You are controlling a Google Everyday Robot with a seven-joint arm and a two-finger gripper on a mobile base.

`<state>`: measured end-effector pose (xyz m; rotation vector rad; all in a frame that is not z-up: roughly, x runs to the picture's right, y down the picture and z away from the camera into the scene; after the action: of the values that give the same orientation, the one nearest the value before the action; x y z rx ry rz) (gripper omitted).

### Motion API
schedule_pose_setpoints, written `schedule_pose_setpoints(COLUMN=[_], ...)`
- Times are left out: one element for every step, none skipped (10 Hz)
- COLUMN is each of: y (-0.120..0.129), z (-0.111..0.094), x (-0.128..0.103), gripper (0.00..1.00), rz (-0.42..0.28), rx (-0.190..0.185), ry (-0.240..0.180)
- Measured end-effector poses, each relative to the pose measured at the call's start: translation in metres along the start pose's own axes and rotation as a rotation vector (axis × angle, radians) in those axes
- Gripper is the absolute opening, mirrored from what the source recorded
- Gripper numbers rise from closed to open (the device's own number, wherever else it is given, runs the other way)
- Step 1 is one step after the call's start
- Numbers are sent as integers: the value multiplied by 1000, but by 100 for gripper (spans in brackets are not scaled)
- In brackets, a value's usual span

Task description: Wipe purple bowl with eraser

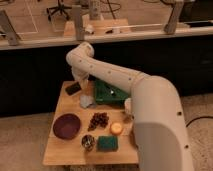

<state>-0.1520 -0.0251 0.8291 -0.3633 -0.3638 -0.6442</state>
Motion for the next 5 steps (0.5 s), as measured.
schedule_pose_setpoints(y=[4,7,8,8,7], z=[-6,-9,-9,-9,-9], x=[-11,-19,-20,-21,-21], gripper=[15,15,15,15,15], rz=[-13,-22,-23,-23,-23], rx=[4,4,5,5,5], ry=[-15,-28,-29,-29,-29])
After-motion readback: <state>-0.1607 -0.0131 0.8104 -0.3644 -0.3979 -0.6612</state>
